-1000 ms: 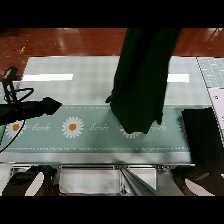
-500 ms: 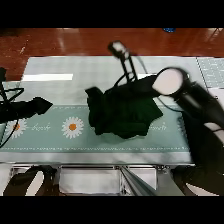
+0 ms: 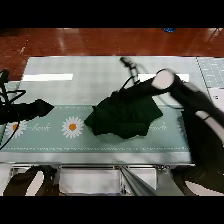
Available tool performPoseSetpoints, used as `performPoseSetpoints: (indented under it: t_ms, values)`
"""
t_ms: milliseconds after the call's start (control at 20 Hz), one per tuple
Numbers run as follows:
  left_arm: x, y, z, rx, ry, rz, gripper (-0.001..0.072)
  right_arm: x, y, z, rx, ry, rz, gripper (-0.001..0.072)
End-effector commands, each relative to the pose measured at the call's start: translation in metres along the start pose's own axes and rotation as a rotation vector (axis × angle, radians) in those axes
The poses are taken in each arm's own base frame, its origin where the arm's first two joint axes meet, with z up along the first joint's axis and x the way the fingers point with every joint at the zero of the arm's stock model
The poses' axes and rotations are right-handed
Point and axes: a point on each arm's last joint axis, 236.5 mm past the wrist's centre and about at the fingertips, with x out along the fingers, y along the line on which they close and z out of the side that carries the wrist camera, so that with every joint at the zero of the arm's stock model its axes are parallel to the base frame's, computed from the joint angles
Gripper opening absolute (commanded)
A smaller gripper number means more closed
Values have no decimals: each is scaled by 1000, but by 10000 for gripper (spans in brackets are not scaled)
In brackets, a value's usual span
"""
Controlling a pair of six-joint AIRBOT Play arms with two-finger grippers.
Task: Fold the shirts.
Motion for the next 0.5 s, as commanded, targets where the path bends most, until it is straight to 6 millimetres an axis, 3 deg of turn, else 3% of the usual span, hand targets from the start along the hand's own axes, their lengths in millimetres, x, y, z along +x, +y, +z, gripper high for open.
performPoseSetpoints:
  t_ms: [0, 100, 150, 250, 350, 450]
  values:
    - [-1, -5, -20, -5, 83, -21, 508, -116, -99, 26, 102, -156, -252, 406]
    - [5, -19, -32, -47, 124, -96, 509, -177, -172, 4, 278, -252, -416, 406]
    - [13, -29, -39, -97, 150, -158, 509, -188, -196, -17, 363, -264, -447, 406]
    - [39, -35, -66, -205, 246, -231, 509, -186, -225, -68, 509, -248, -452, 406]
    - [69, -30, -94, -256, 331, -222, 509, -165, -228, -107, 570, -220, -401, 406]
    - [95, -27, -101, -292, 344, -193, 509, -143, -224, -130, 598, -197, -358, 405]
